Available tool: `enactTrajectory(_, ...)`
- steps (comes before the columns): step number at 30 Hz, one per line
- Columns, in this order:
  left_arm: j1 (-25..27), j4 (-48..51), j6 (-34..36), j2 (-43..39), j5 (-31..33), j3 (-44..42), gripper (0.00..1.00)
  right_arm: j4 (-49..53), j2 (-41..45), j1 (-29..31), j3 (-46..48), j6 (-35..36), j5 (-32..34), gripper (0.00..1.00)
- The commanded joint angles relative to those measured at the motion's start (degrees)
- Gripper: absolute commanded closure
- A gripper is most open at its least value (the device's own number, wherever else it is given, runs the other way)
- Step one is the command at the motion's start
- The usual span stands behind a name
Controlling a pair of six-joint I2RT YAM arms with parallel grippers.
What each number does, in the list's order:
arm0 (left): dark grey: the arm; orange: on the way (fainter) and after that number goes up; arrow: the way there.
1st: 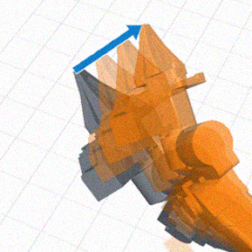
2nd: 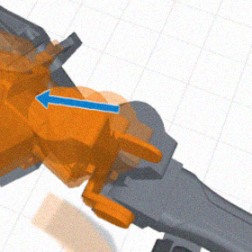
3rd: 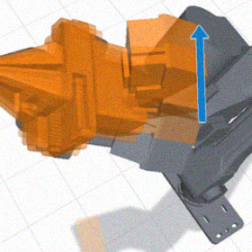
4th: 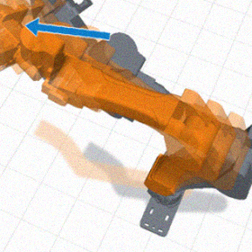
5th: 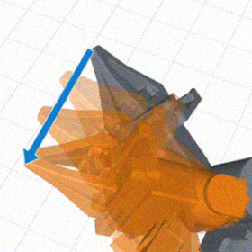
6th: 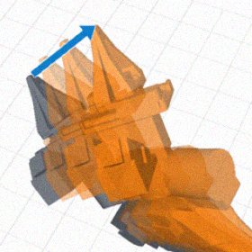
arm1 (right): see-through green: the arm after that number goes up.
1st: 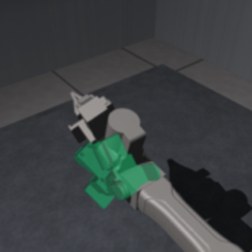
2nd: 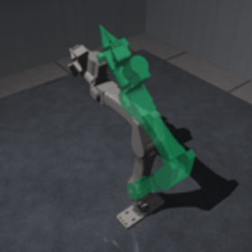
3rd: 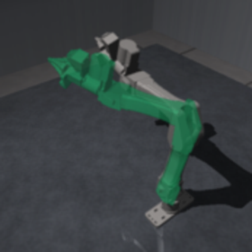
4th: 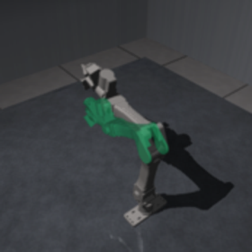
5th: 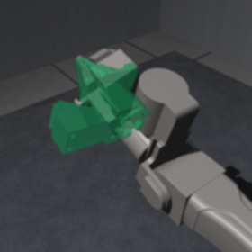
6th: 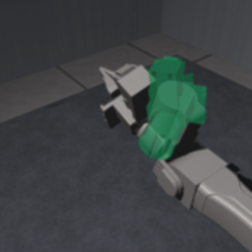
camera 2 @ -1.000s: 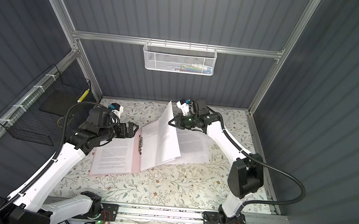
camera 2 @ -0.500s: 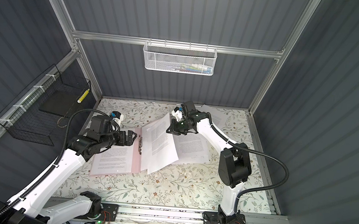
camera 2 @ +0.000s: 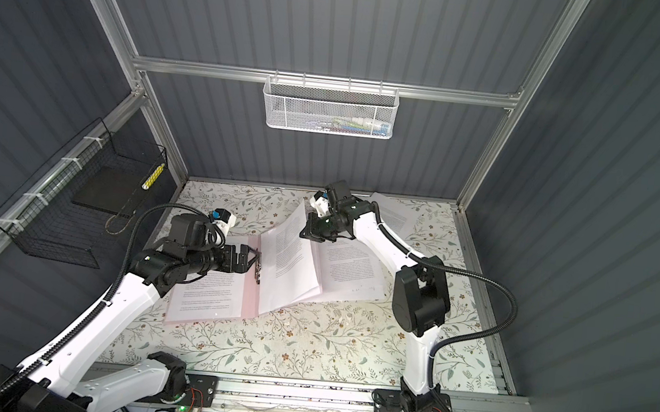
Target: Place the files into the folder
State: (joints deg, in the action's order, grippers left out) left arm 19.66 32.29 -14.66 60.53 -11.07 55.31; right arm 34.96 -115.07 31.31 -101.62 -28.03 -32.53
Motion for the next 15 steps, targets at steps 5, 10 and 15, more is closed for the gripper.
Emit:
enactTrajectory(5, -0.4, 0.6, 1.1, -0.5, -1.3, 0.2, 0.0, 1.1, -1.4, 0.7, -1.6, -0.6, 0.3, 1.0)
enactTrajectory(10, -0.3, 0.7, 1.1, -0.6, -1.2, 0.2, 0.0, 0.8, -1.6, 0.9, -1.5, -1.0, 0.5, 1.0)
enactTrajectory(15, -0.3, 0.6, 1.1, -0.6, -1.3, 0.1, 0.0, -0.2, -2.1, 1.2, -1.4, -1.9, 0.2, 1.0)
